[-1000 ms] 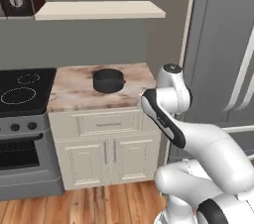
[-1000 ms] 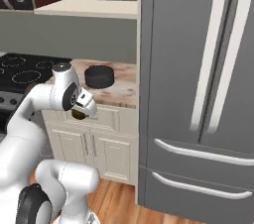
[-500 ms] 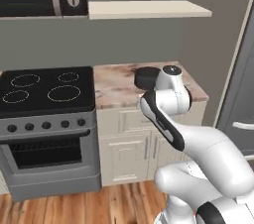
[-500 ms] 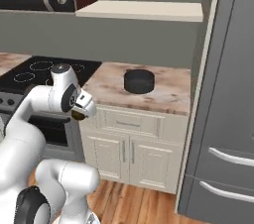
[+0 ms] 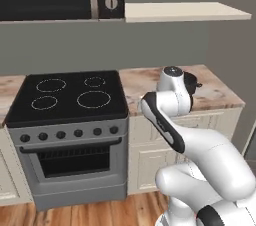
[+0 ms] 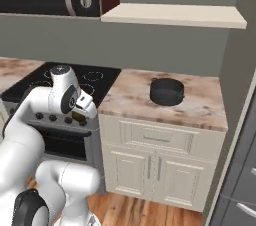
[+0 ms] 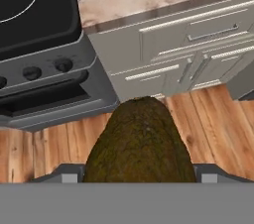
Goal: Turn on the sink faucet. Then move the avocado from the counter to the sink. Turn off the sink. Move the vegetable from the sink to the pot next to the stove. Finally move the pot to the front left burner.
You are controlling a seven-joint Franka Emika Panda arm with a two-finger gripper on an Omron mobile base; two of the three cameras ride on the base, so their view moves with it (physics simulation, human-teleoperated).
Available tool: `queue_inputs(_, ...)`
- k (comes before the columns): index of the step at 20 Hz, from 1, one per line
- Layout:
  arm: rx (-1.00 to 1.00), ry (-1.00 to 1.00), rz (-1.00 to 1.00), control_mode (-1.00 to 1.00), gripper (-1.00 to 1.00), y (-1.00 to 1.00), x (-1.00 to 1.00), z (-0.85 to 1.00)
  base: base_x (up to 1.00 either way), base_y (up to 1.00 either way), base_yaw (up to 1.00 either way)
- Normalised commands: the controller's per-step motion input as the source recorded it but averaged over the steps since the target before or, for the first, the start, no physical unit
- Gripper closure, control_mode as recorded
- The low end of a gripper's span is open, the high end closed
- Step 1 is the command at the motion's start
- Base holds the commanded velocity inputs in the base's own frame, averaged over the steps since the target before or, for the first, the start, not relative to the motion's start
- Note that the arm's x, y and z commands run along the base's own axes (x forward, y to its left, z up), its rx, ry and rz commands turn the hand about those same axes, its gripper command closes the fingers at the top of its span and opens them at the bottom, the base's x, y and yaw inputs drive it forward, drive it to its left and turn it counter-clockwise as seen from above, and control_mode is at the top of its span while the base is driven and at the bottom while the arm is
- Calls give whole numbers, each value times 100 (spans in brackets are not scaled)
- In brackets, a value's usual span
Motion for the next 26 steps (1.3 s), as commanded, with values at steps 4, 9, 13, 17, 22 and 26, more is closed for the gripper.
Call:
queue_inputs(4,0,0,0,100,100,0,0,0,58,17,0)
queue_inputs(9,0,0,0,100,100,0,0,0,56,10,0)
queue_inputs(13,0,0,0,100,100,0,0,0,56,37,-2)
queue_inputs(17,0,0,0,100,100,0,0,0,62,65,-7)
queue_inputs(22,0,0,0,100,100,0,0,0,51,33,-2)
queue_inputs(26,0,0,0,100,100,0,0,0,34,2,0)
